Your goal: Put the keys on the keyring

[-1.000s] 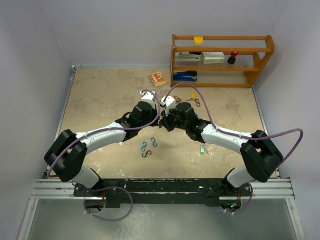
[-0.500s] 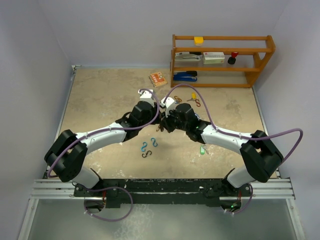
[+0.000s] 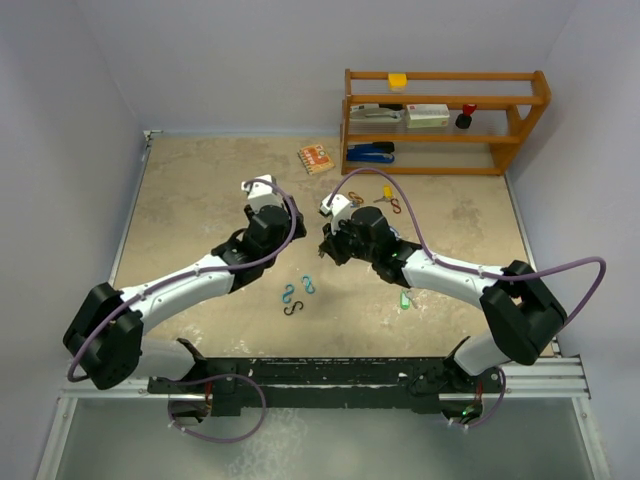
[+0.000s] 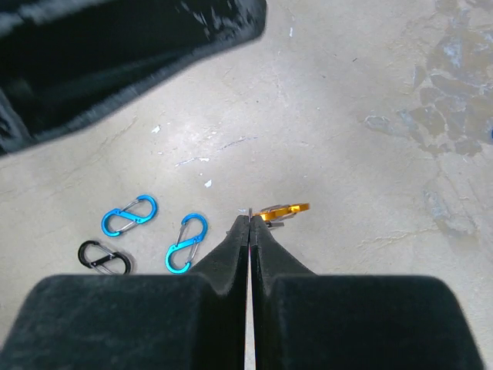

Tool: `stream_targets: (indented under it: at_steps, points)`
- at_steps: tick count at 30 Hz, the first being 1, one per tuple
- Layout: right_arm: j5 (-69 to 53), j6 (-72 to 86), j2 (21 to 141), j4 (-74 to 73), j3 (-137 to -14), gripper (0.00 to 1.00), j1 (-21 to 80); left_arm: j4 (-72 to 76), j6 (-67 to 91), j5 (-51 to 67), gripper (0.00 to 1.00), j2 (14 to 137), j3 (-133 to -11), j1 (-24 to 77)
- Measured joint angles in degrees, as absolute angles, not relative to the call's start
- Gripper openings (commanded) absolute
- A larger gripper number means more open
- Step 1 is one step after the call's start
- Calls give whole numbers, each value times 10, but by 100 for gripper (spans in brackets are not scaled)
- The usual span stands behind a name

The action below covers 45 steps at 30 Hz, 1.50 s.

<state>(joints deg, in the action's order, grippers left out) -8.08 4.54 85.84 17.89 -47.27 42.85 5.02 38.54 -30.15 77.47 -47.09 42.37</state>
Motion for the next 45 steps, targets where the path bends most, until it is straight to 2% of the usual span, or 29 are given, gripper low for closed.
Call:
stream_targets:
  at_steps: [11, 20, 31, 33, 36, 37, 39, 45]
  points:
    - [-34, 64, 868, 143, -488, 0, 429, -16, 425, -384, 70, 759, -458, 416]
    - [18, 79, 997, 117, -639, 0, 421, -21, 438, -381, 73, 748, -441, 416]
    - [21, 78, 1134, 105, -793, 0, 375, -37, 444, -379, 74, 679, -404, 416]
    - [21, 78, 1157, 101, -819, 14, 370, -39, 444, -377, 74, 678, -404, 416]
    - [22, 80, 1181, 96, -846, 50, 365, -40, 444, -370, 74, 679, -404, 416]
    - [23, 80, 1186, 96, -850, 56, 364, -40, 444, -367, 74, 681, -404, 416]
    - [25, 82, 1187, 94, -849, 63, 363, -40, 444, -362, 74, 687, -404, 416]
    - [36, 90, 1130, 105, -775, 65, 363, -42, 444, -338, 74, 728, -403, 416]
